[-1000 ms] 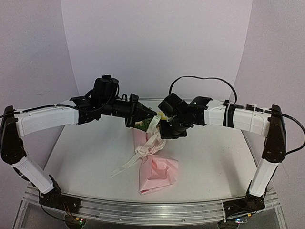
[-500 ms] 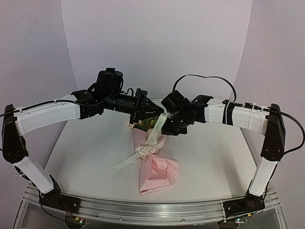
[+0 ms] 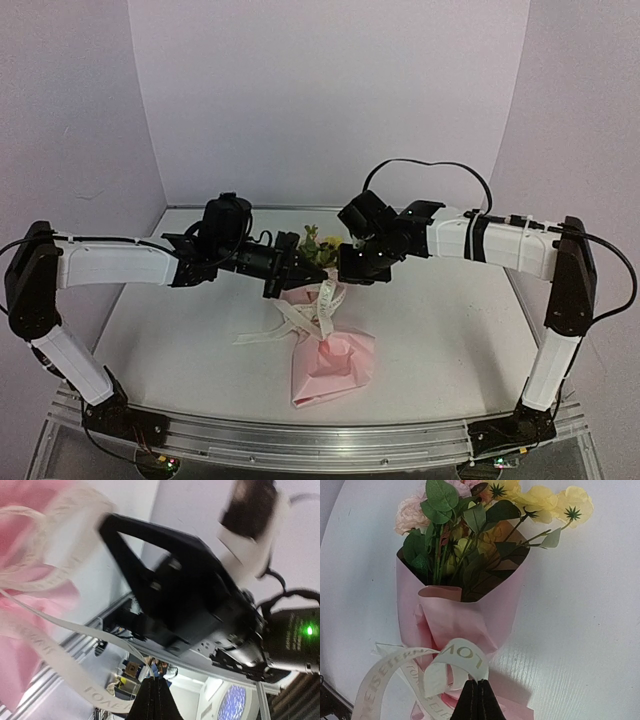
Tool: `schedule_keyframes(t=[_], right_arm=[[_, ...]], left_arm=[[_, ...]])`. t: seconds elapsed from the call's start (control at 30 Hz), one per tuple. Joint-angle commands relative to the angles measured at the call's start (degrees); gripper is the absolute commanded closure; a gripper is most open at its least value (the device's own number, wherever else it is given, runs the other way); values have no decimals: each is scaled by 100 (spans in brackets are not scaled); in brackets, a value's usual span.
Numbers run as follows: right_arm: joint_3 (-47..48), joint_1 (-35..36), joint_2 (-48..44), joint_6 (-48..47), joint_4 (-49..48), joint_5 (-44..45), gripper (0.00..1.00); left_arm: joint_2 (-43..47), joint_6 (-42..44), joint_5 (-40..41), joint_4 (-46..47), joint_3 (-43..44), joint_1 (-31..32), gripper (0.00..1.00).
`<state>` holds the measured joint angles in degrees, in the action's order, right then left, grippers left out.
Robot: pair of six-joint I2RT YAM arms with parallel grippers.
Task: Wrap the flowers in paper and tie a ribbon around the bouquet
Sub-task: Cross the half-tied ribbon over the folded bouquet.
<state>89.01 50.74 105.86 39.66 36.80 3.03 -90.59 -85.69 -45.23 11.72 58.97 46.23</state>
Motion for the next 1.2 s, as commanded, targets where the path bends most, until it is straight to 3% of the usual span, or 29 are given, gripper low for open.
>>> schedule_keyframes(t=[0.0, 0.13, 0.3, 0.43, 0.57, 0.77, 1.0, 1.17], right_arm=[[-62, -20, -232, 58, -85, -6, 100], [10, -13, -200, 22, -82, -38, 100], [139, 39, -202, 23, -64, -111, 100], [338, 127, -253, -16, 43, -67, 100], [711, 183, -74, -123, 272, -30, 100], [735, 235, -107, -155, 286, 46, 100], [810, 250, -85, -203, 293, -3, 100], [869, 269, -82, -171, 288, -82, 100]], left_arm=[[16, 490, 479, -368, -232, -195, 100], [-347, 707, 452, -483, -203, -159, 99], [-568, 1578, 862, -1756, 152, -167, 100], [-824, 1942, 1030, -2096, 414, -112, 100], [-937, 2477, 1296, -2483, 811, 51, 88], [-360, 3190, 1671, -2486, 645, 53, 64], [664, 4196, 1894, -1937, 102, 59, 64], [524, 5442, 2391, -2261, 433, 73, 63]])
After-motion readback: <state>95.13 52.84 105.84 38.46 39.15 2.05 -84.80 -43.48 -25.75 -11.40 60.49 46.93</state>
